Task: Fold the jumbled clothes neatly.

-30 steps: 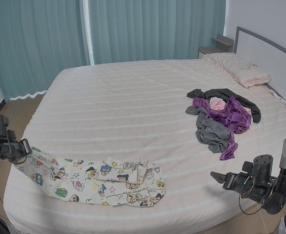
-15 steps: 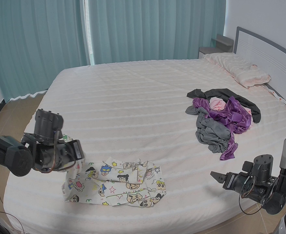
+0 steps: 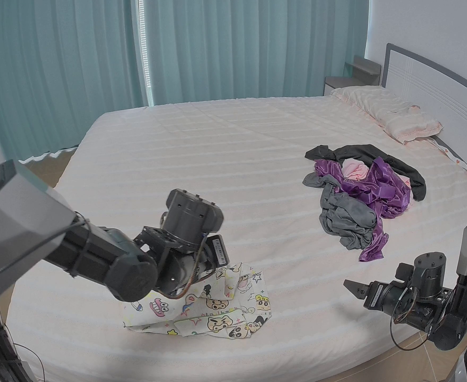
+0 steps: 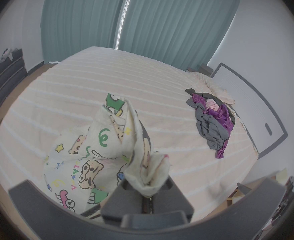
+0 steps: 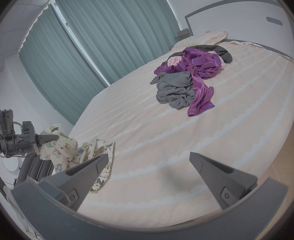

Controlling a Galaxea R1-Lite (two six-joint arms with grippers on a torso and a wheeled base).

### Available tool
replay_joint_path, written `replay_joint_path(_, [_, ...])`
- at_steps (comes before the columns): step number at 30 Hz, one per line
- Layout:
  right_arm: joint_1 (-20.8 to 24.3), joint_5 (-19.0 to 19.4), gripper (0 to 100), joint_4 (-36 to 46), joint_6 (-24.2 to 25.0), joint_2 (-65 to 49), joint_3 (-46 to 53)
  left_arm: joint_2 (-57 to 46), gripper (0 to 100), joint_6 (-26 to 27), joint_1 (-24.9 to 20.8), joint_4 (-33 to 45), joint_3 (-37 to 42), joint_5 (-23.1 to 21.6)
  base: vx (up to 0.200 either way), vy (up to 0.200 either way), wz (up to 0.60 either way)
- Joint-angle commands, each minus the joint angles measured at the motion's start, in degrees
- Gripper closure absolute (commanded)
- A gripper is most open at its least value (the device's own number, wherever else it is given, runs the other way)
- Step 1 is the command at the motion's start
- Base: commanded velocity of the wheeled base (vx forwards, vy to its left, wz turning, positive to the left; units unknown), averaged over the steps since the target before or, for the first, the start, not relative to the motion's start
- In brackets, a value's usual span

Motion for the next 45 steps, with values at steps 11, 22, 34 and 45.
replay_joint_path(11, [0.02, 0.07, 0, -0.02, 0.05, 0.73, 0.31, 3.69, 0, -2.97, -2.03, -0.08, -1.14, -0.08, 0.000, 0.000, 0.00])
replay_joint_path(22, [1.07, 0.34, 0, -0.11, 0.32, 1.52, 0.22, -10.38, 0, -6.04, 2.54, 0.01, 7.21, -1.75, 0.000, 0.000, 0.00])
replay_joint_path(34, [7.05, 0.42, 0, -3.27, 1.11, 4.24, -2.15, -25.93, 0, -13.43, 22.05, -6.41, 31.56, -22.05, -0.050, 0.000, 0.00])
replay_joint_path(45, [11.18, 0.51, 0, 12.73, 0.85, 9.34, -29.13, -23.47, 0, -16.50, 23.81, -21.17, 41.14, -23.55, -0.109, 0.000, 0.00])
